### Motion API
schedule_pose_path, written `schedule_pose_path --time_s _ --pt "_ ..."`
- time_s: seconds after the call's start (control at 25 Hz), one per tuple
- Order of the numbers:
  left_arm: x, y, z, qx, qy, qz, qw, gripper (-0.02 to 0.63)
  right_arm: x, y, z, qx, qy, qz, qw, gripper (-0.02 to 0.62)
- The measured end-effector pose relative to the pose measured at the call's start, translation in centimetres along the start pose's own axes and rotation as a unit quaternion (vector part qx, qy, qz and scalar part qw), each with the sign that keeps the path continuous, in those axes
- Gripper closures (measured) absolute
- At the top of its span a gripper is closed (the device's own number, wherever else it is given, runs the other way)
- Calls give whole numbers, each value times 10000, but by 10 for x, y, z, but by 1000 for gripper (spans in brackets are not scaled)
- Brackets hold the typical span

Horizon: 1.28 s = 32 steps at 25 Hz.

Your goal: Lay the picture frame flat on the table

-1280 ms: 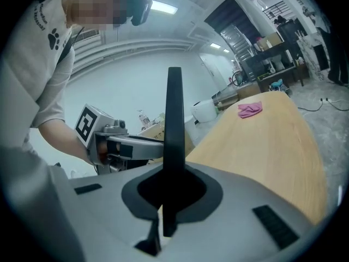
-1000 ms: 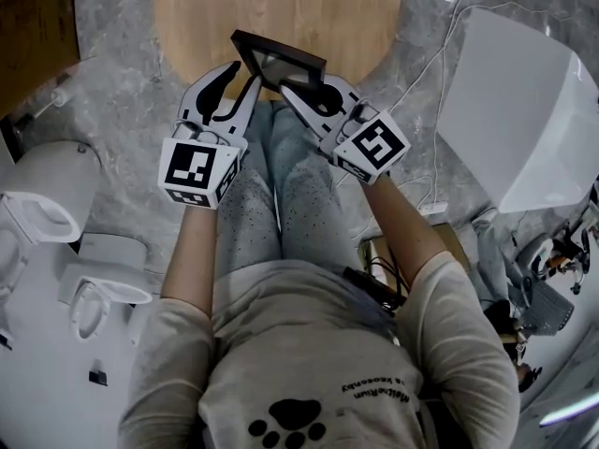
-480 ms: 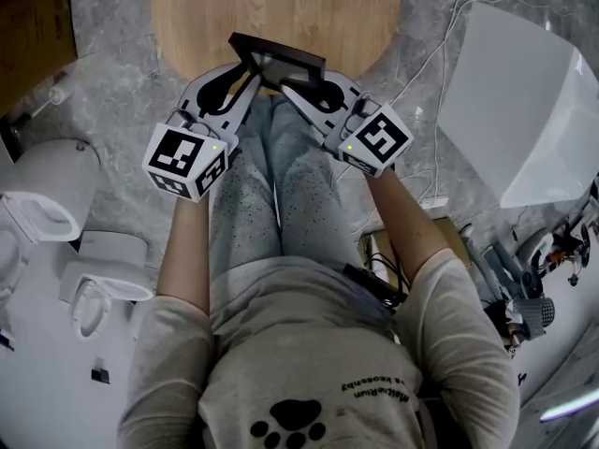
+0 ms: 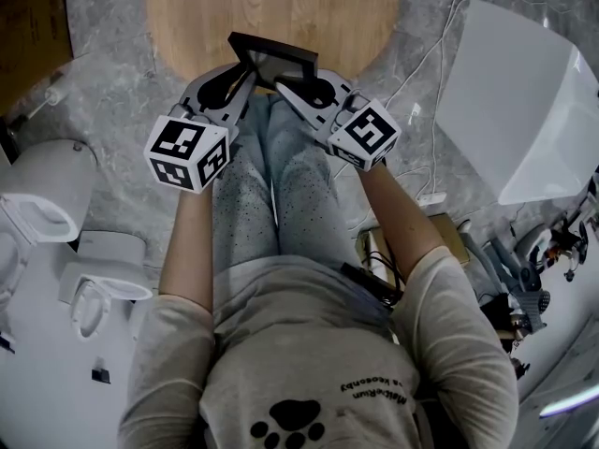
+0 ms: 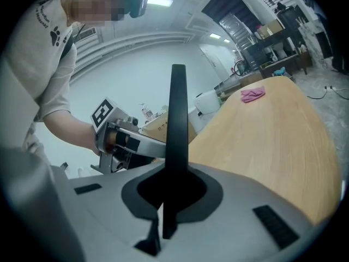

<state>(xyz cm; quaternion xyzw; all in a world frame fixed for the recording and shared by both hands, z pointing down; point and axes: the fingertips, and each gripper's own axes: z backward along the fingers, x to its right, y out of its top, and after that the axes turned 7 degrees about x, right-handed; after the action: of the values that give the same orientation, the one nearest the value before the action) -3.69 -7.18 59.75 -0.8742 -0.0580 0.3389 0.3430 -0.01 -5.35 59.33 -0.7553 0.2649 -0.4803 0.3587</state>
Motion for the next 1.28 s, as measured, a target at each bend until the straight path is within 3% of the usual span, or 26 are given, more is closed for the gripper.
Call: schedule_pose_path --time_s 0.4,0.76,1.0,1.28 --pt "-7 -11 -3 -215 151 62 9996 538 4 -14 -4 -231 -346 -69 9991 568" --pt "-12 -17 -3 -284 243 77 9993 538 16 -21 3 -303 -855 -197 9957 483" --pt "-21 -24 -6 -408 486 65 9980 538 26 -19 12 -322 -1373 -153 9899 434" --pt "-27 -35 -8 -538 684 107 9962 538 37 -22 23 -363 -2143 -140 9760 430"
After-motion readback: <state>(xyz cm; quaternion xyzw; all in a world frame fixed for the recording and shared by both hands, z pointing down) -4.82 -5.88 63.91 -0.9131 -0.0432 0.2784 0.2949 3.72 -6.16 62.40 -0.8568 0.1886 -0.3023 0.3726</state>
